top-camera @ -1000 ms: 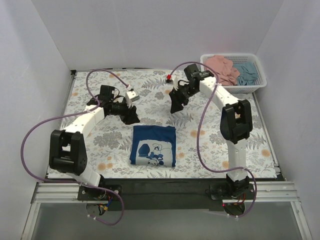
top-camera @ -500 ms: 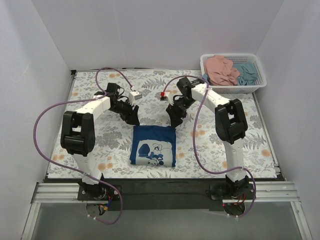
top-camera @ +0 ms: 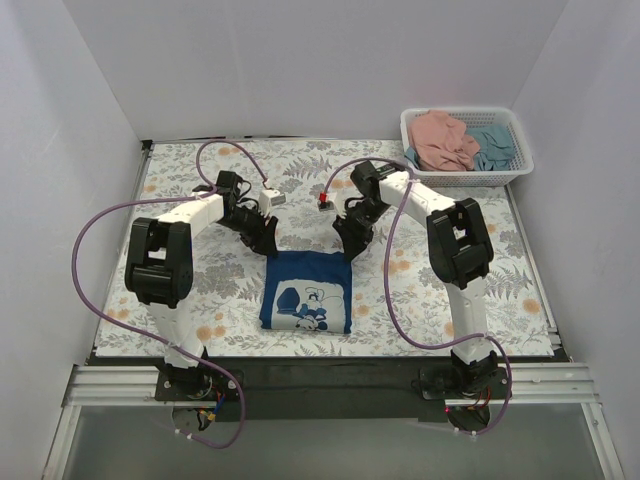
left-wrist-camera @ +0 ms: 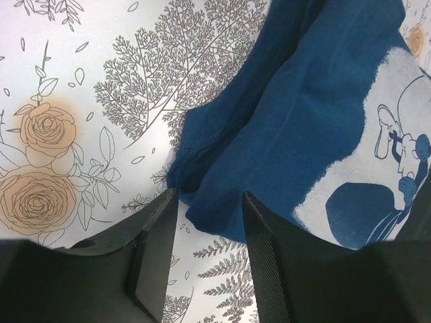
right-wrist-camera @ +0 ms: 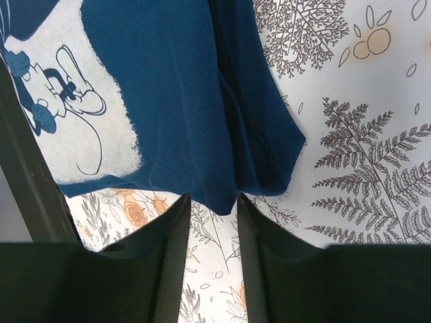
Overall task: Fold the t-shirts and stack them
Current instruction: Fold the tshirt
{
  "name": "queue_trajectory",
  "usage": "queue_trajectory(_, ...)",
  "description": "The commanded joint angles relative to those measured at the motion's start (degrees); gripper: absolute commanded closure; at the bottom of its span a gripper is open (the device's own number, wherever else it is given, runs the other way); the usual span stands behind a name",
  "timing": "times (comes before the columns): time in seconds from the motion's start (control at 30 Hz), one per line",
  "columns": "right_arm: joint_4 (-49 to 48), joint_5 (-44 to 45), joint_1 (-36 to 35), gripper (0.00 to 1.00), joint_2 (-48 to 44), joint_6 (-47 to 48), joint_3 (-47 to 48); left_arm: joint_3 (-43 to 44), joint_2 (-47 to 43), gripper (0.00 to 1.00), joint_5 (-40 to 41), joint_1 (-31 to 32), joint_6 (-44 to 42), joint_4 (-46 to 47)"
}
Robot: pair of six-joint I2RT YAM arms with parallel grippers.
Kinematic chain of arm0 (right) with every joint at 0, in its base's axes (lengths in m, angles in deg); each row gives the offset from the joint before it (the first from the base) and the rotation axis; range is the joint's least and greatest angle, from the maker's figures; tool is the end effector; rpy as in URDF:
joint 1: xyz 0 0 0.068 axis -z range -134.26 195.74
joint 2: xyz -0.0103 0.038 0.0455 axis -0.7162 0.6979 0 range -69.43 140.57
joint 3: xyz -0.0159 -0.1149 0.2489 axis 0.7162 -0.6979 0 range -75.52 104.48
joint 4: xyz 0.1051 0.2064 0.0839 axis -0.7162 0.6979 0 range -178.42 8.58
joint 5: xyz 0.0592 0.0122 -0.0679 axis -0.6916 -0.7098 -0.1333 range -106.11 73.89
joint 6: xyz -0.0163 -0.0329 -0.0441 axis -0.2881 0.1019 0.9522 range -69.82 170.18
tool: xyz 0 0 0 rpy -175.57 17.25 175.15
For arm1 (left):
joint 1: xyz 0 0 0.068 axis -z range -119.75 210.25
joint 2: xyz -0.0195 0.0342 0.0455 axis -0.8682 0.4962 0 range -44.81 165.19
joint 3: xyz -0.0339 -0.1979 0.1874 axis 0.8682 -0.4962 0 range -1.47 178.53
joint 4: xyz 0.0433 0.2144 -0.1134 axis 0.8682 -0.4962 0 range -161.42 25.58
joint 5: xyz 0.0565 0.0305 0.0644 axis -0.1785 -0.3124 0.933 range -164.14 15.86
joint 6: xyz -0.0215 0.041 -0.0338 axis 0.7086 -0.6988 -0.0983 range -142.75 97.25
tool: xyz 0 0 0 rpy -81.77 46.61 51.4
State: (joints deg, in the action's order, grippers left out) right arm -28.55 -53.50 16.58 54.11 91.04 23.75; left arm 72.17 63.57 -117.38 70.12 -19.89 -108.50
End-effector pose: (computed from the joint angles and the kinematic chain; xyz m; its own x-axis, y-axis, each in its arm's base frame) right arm 0.3469 0.2218 0.1900 -0.3683 -0.8008 -0.4723 -0.9020 0.1848 0.3902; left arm 0.3363 -0.0867 0.1831 -0.9780 0.1334 -0.1603 0.2074 0.7024 -0.6809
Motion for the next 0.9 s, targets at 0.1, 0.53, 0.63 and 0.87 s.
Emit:
queue_trajectory(0.1, 1.8, 2.1, -0.7, 0.91, 0.3, 1.0, 0.5, -1.2, -0.7, 0.68, 0.8, -0.6, -1.8, -0.7)
queue_trajectory(0.53, 1.7, 12.2, 1.8, 0.99, 2.1, -0.3, 10.9, 5.2, 2.3, 1.0, 2.8, -4.1, -2.7, 0.0)
queue_trajectory(0.63, 1.6, 14.2, 1.7, 0.99, 5.0, -0.9, 11.8, 6.9, 5.3, 1.0, 3.5, -4.1, -1.9, 1.5)
queue_trajectory(0.87, -7.0, 20.0, 2.6, 0.99, 11.7, -6.9, 15.7, 9.4, 12.6, 1.0, 8.2, -4.9, 0.1, 7.5)
